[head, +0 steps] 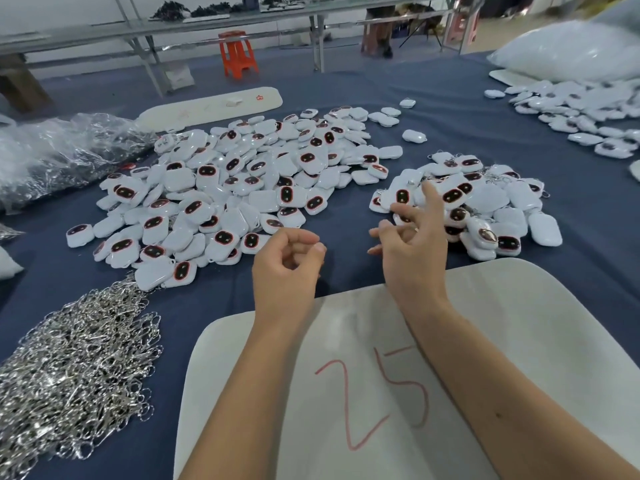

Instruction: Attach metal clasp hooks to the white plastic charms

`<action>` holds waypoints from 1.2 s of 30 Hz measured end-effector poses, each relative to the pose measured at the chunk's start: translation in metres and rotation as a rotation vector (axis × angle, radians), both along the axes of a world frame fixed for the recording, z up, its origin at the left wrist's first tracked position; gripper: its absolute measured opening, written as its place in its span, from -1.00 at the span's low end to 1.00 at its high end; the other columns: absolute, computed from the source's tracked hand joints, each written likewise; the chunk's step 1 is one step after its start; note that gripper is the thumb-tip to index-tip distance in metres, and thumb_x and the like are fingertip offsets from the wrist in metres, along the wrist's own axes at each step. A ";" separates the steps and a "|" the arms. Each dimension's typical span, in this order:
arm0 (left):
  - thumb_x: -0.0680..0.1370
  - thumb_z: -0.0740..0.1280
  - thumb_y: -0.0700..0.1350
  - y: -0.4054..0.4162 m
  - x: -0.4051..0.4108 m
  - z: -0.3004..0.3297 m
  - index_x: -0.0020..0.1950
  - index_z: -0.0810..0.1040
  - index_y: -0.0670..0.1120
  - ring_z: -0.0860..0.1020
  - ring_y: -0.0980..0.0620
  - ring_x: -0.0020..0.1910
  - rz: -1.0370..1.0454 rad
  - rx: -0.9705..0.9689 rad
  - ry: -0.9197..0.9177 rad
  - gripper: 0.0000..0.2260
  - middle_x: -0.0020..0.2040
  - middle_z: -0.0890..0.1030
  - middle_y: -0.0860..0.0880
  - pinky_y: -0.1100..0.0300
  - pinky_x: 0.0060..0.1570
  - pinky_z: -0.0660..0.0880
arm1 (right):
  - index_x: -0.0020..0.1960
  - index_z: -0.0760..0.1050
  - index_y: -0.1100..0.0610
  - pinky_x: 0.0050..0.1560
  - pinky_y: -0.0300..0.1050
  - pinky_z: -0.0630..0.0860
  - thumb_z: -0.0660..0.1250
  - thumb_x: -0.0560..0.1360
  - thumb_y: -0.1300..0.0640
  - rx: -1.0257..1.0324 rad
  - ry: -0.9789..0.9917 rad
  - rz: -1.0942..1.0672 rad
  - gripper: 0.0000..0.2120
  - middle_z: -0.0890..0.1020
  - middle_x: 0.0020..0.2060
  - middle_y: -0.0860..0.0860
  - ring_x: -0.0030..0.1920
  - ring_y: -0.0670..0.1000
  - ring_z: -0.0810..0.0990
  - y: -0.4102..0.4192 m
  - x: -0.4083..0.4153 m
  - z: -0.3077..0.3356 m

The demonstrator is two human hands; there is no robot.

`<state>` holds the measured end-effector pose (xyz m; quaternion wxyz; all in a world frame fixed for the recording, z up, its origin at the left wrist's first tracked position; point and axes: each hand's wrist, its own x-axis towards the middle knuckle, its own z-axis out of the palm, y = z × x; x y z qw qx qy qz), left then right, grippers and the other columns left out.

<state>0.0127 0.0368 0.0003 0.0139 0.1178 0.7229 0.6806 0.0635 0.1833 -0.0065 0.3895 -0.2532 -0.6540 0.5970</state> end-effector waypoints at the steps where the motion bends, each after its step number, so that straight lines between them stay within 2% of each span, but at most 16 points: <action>1: 0.55 0.43 -0.25 0.000 0.000 0.000 -0.04 0.63 -0.07 0.64 -0.18 -0.09 0.010 -0.007 0.009 -0.92 -0.13 0.68 -0.11 0.13 -0.17 0.63 | 0.56 0.26 -0.06 -0.22 -0.13 0.67 0.33 0.62 0.30 0.042 -0.033 0.014 -0.40 0.58 0.15 -0.04 -0.15 -0.01 0.70 -0.001 0.000 -0.001; 3: 0.55 0.43 -0.24 -0.001 -0.001 0.000 -0.05 0.63 -0.06 0.64 -0.11 -0.08 0.056 -0.039 0.041 -0.92 -0.13 0.67 -0.04 0.00 -0.03 0.64 | 0.45 0.38 0.01 -0.13 0.01 0.68 0.34 0.61 0.28 0.153 -0.104 0.044 -0.55 0.61 0.09 -0.07 -0.17 -0.03 0.68 -0.003 0.000 -0.002; 4: 0.54 0.43 -0.25 -0.002 -0.002 0.000 -0.05 0.63 -0.06 0.64 -0.05 -0.08 0.103 -0.067 0.067 -0.90 -0.12 0.67 0.00 0.00 0.02 0.62 | 0.39 0.44 0.03 -0.07 -0.01 0.65 0.35 0.60 0.27 0.236 -0.136 0.058 -0.61 0.62 0.05 -0.09 -0.17 -0.07 0.65 -0.004 0.000 -0.002; 7: 0.50 0.39 -0.29 -0.009 -0.009 0.000 -0.04 0.62 -0.03 0.61 0.12 -0.08 0.349 -0.106 0.088 -0.83 -0.10 0.66 0.09 0.16 0.06 0.57 | 0.30 0.54 0.08 0.01 -0.15 0.52 0.36 0.58 0.24 0.533 -0.232 0.144 -0.70 0.65 -0.03 -0.09 -0.13 -0.12 0.59 -0.017 -0.001 -0.001; 9: 0.50 0.37 -0.29 -0.016 -0.016 0.001 -0.02 0.60 -0.03 0.60 0.10 -0.08 0.520 -0.042 0.033 -0.83 -0.08 0.64 0.08 0.19 0.02 0.56 | 0.28 0.57 0.12 0.12 -0.04 0.51 0.36 0.58 0.22 0.751 -0.309 0.244 -0.72 0.66 0.04 -0.02 0.02 -0.02 0.58 -0.029 -0.003 0.000; 11: 0.51 0.37 -0.30 -0.025 -0.024 0.001 0.01 0.58 -0.04 0.57 0.09 -0.10 0.646 0.041 -0.014 -0.82 -0.08 0.60 0.08 0.32 -0.08 0.52 | 0.33 0.55 0.16 0.19 0.07 0.47 0.36 0.58 0.21 0.953 -0.379 0.377 -0.68 0.62 0.16 0.06 0.19 0.12 0.49 -0.045 -0.011 0.001; 13: 0.49 0.32 -0.34 -0.033 -0.030 0.001 0.02 0.55 -0.05 0.54 0.13 -0.13 0.720 0.130 -0.028 -0.78 -0.10 0.57 0.08 0.46 -0.20 0.44 | 0.44 0.46 0.14 0.24 0.10 0.45 0.34 0.59 0.17 1.068 -0.452 0.485 -0.58 0.54 0.29 0.07 0.29 0.15 0.40 -0.063 -0.025 0.006; 16: 0.49 0.26 -0.38 -0.042 -0.034 0.005 0.03 0.53 -0.07 0.53 0.15 -0.15 0.816 0.205 0.003 -0.76 -0.06 0.57 0.03 0.42 -0.17 0.45 | 0.52 0.35 0.08 0.27 0.12 0.47 0.33 0.59 0.18 1.143 -0.500 0.542 -0.49 0.46 0.40 0.04 0.39 0.14 0.33 -0.090 -0.049 0.012; 19: 0.47 0.23 -0.38 -0.051 -0.036 0.007 0.01 0.53 -0.09 0.53 0.07 -0.13 0.876 0.212 0.055 -0.75 -0.03 0.58 -0.04 0.33 -0.14 0.49 | 0.51 0.31 0.08 0.24 0.09 0.49 0.37 0.55 0.23 1.188 -0.562 0.502 -0.44 0.44 0.38 0.06 0.41 0.15 0.34 -0.109 -0.067 0.014; 23: 0.48 0.23 -0.39 -0.056 -0.036 0.010 -0.02 0.52 -0.05 0.55 0.06 -0.12 0.875 0.225 0.017 -0.74 -0.07 0.58 0.01 0.31 -0.15 0.50 | 0.44 0.36 0.10 0.12 -0.06 0.51 0.38 0.53 0.29 1.144 -0.565 0.402 -0.49 0.47 0.30 0.06 0.35 0.11 0.38 -0.112 -0.077 0.015; 25: 0.48 0.23 -0.40 -0.056 -0.034 0.013 -0.01 0.52 -0.08 0.54 0.14 -0.14 0.838 0.201 0.007 -0.75 -0.11 0.56 0.07 0.37 -0.17 0.46 | 0.41 0.39 0.11 0.06 -0.12 0.44 0.37 0.55 0.26 1.168 -0.585 0.390 -0.55 0.46 0.29 0.08 0.36 0.11 0.36 -0.110 -0.077 0.015; 26: 0.48 0.24 -0.40 -0.055 -0.033 0.015 -0.01 0.52 -0.09 0.52 0.23 -0.20 0.799 0.192 0.004 -0.76 -0.14 0.54 0.08 0.41 -0.19 0.44 | 0.38 0.40 0.12 0.09 -0.14 0.42 0.37 0.58 0.22 1.194 -0.605 0.388 -0.60 0.45 0.29 0.09 0.37 0.12 0.35 -0.109 -0.075 0.016; 28: 0.49 0.28 -0.38 -0.057 -0.032 0.016 -0.02 0.52 -0.10 0.50 0.28 -0.27 0.716 0.161 -0.031 -0.80 -0.19 0.53 0.09 0.42 -0.24 0.40 | 0.33 0.44 0.15 0.23 -0.13 0.36 0.33 0.62 0.14 1.263 -0.643 0.388 -0.70 0.46 0.29 0.13 0.35 0.14 0.38 -0.106 -0.073 0.017; 30: 0.51 0.31 -0.32 -0.063 -0.033 0.015 -0.02 0.55 -0.07 0.51 0.20 -0.24 0.630 0.103 -0.102 -0.83 -0.19 0.54 0.09 0.36 -0.24 0.39 | 0.28 0.48 0.18 0.25 -0.09 0.33 0.29 0.65 0.11 1.279 -0.660 0.402 -0.75 0.49 0.28 0.17 0.31 0.16 0.41 -0.104 -0.069 0.023; 34: 0.50 0.35 -0.27 -0.090 -0.042 0.017 -0.01 0.59 -0.10 0.52 0.06 -0.20 0.443 -0.127 -0.155 -0.88 -0.18 0.56 0.05 0.24 -0.19 0.44 | 0.25 0.48 0.20 0.20 0.00 0.35 0.19 0.71 -0.07 1.405 -0.739 0.454 -0.65 0.53 0.21 0.17 0.23 0.19 0.45 -0.105 -0.060 0.030; 36: 0.51 0.37 -0.24 -0.112 -0.042 0.024 -0.06 0.59 -0.08 0.54 0.03 -0.19 0.347 -0.284 -0.134 -0.93 -0.17 0.59 0.03 0.17 -0.17 0.44 | 0.26 0.44 0.22 0.16 0.02 0.38 0.17 0.71 -0.03 1.420 -0.761 0.492 -0.68 0.51 0.21 0.18 0.20 0.19 0.47 -0.112 -0.056 0.031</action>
